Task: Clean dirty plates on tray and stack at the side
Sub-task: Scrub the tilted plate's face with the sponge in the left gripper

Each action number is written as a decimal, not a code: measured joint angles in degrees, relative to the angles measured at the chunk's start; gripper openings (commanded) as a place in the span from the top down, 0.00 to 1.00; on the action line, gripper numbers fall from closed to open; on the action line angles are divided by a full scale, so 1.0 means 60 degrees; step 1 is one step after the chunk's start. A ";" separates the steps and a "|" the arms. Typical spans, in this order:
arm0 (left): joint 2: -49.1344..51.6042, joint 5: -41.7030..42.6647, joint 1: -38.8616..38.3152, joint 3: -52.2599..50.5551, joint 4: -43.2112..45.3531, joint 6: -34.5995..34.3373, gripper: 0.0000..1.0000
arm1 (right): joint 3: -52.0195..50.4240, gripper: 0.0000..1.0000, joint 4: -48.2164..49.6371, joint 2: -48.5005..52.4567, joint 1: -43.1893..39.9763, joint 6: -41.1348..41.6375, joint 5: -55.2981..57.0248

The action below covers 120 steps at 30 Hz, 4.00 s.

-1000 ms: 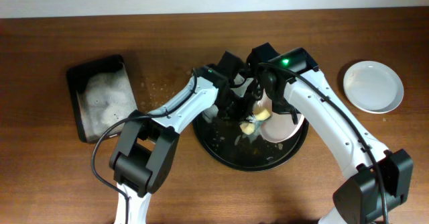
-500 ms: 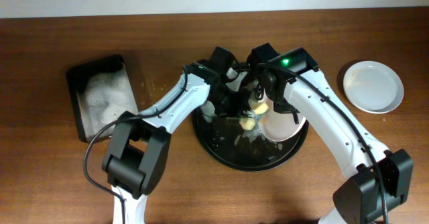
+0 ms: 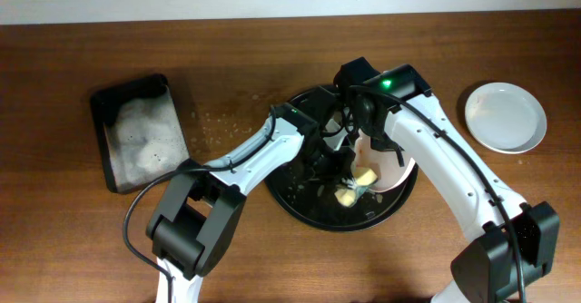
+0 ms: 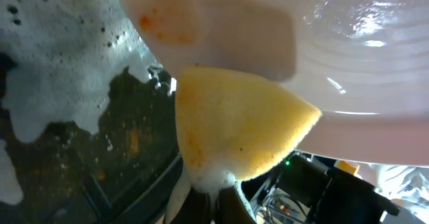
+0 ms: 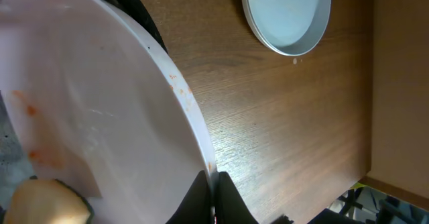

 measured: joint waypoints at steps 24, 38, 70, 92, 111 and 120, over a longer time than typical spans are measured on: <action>0.0000 -0.2087 0.1341 -0.0051 0.2645 -0.0656 1.00 | 0.0000 0.96 0.0022 0.0000 0.0769 -0.0168 0.0656; -0.0605 -0.2998 0.2470 -0.0051 0.0900 -0.0073 0.99 | 0.0000 0.96 -0.0980 0.0000 0.0769 -0.0178 0.3016; -0.0605 -0.1249 0.2503 -0.0069 0.2044 0.0525 1.00 | 0.0000 0.96 -0.0750 0.0000 0.1923 -0.0178 0.2965; -0.0386 -0.1891 0.0922 -0.0080 0.2634 0.2998 1.00 | 0.0000 0.96 -0.0339 0.0000 0.1472 -0.0160 0.1774; -0.0248 0.0233 0.0918 -0.0087 0.0259 0.1767 1.00 | 0.0000 0.96 -0.0280 0.0000 0.1800 -0.0157 0.2401; -0.0248 -0.1009 0.0911 -0.0120 0.2648 0.1661 1.00 | 0.0000 0.96 -0.0273 0.0000 0.1800 -0.0164 0.2441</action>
